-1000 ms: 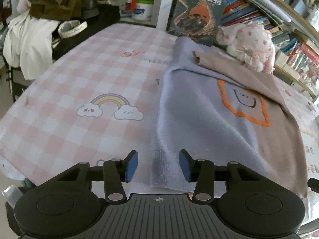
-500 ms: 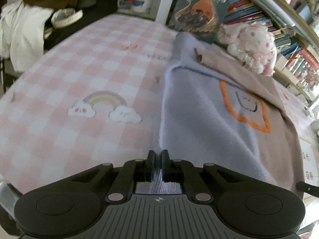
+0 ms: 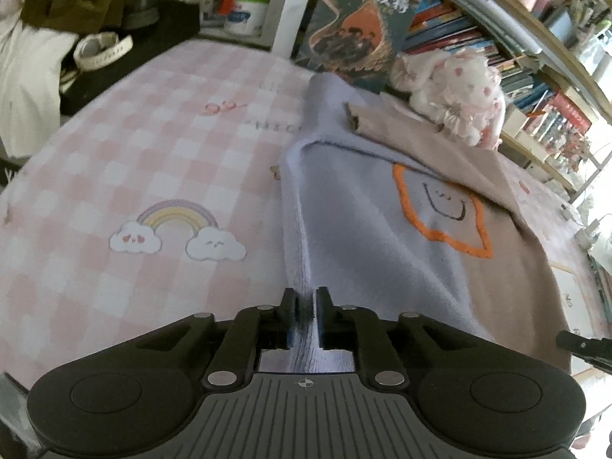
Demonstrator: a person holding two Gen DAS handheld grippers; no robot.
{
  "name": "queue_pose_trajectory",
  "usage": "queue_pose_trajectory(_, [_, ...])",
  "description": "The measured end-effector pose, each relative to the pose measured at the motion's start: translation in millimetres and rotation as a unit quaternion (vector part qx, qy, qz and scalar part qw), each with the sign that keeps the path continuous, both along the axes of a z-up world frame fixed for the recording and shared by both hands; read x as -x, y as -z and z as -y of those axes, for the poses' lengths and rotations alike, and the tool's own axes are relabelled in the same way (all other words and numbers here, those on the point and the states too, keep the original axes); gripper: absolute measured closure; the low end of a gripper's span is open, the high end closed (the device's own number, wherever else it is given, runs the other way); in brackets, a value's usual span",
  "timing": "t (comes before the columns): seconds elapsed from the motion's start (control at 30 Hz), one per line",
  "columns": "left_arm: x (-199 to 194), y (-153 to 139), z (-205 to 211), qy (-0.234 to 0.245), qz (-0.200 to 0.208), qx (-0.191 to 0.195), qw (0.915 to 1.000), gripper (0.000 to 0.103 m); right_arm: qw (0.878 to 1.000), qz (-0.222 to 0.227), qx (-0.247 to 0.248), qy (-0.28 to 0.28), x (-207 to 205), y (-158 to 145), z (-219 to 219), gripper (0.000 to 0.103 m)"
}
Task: Fold clothes
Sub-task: 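Open the right gripper and release the tan sleeve, then grasp the tan sweater side edge with the right gripper while the left gripper grasps the lavender side edge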
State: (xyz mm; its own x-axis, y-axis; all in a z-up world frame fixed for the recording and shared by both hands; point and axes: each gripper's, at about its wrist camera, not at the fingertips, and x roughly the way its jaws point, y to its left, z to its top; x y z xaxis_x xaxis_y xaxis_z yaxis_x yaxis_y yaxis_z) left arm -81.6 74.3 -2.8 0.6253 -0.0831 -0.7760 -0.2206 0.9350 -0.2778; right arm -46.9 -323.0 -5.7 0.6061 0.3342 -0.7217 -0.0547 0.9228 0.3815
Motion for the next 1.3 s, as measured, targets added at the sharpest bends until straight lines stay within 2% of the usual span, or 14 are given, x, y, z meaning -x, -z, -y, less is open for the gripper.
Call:
queue_pose_trajectory(0.03, [-1, 2, -2, -0.002, -0.005, 0.004, 1.0000, 0.084, 1.000, -0.005, -0.002, 0.003, -1, 2, 1, 0.085])
queue_pose_trajectory(0.1, [-2, 5, -3, -0.006, -0.012, 0.010, 0.9999, 0.070, 1.000, -0.014, -0.005, 0.007, -2, 5, 3, 0.069])
queue_pose_trajectory(0.2, [-3, 11, -4, -0.009, -0.019, 0.016, 0.9997, 0.069, 1.000, -0.025, -0.004, 0.010, -4, 10, 3, 0.069])
queue_pose_trajectory(0.27, [-4, 14, -4, -0.009, -0.020, 0.021, 0.9996, 0.073, 1.000, -0.029, -0.003, 0.009, -5, 13, 2, 0.069])
queue_pose_trajectory(0.3, [-4, 14, -4, -0.007, -0.018, 0.020, 0.9996, 0.079, 0.999, -0.031, -0.001, 0.007, -6, 14, 1, 0.077])
queue_pose_trajectory(0.33, [-4, 14, -4, -0.005, -0.017, 0.019, 0.9997, 0.088, 0.999, -0.031, 0.002, 0.005, -6, 14, 1, 0.090])
queue_pose_trajectory(0.37, [-4, 13, -4, -0.002, -0.016, 0.018, 0.9997, 0.099, 1.000, -0.030, 0.004, 0.001, -6, 14, 0, 0.092])
queue_pose_trajectory(0.5, [3, 0, -7, 0.016, 0.010, 0.011, 0.9998, 0.099, 1.000, 0.001, -0.013, -0.002, 2, -1, 7, 0.093])
queue_pose_trajectory(0.57, [5, -3, -9, 0.023, 0.011, 0.011, 0.9996, 0.099, 1.000, 0.008, -0.022, -0.003, 8, -7, 13, 0.093])
queue_pose_trajectory(0.83, [4, 7, -9, 0.030, -0.011, 0.027, 0.9991, 0.098, 1.000, -0.025, -0.017, 0.001, 8, 10, 13, 0.093])
queue_pose_trajectory(1.0, [4, 11, -11, 0.017, -0.019, 0.034, 0.9991, 0.094, 0.999, -0.036, -0.017, 0.009, 7, 16, 15, 0.086])
queue_pose_trajectory(1.1, [6, 15, -15, 0.006, -0.021, 0.046, 0.9987, 0.094, 0.999, -0.036, -0.021, 0.009, 8, 17, 17, 0.085])
queue_pose_trajectory(1.2, [9, 16, -16, -0.002, -0.017, 0.048, 0.9987, 0.098, 0.999, -0.038, -0.015, -0.001, 8, 16, 16, 0.092])
queue_pose_trajectory(1.3, [11, 13, -14, -0.002, -0.009, 0.042, 0.9991, 0.099, 0.999, -0.033, -0.017, -0.005, 11, 14, 18, 0.093])
